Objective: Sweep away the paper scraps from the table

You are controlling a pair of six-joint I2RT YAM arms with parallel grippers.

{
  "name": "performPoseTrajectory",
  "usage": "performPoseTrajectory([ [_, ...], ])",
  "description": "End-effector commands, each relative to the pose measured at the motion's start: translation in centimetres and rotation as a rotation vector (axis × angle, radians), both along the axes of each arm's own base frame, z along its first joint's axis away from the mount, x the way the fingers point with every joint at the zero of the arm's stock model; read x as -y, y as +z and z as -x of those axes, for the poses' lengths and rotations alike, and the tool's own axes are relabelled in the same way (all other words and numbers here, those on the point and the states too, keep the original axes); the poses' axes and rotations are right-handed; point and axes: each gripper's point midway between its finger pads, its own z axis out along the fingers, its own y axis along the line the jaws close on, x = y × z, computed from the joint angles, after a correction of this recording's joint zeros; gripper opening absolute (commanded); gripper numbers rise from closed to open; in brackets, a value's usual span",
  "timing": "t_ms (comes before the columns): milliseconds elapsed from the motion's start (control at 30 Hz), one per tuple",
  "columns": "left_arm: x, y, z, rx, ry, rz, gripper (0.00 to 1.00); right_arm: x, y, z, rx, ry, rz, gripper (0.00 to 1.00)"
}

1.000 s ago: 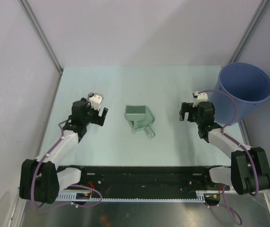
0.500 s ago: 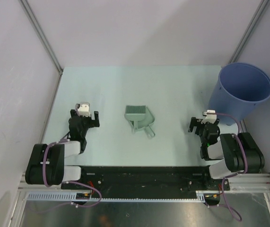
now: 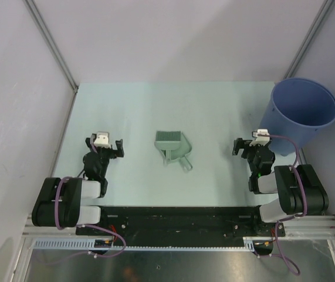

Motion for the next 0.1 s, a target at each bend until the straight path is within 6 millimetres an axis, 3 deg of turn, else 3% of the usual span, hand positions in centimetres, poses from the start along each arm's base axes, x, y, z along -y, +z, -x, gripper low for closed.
performPoseTrajectory([
  [0,0.13,2.46,-0.9,0.084,-0.005,0.02,1.0,-0.02,1.98,-0.84,0.069,0.008,0.012,1.0],
  [67,0.13,2.49,-0.97,0.084,-0.005,0.02,1.0,0.06,1.98,-0.84,0.069,0.005,0.01,1.0],
])
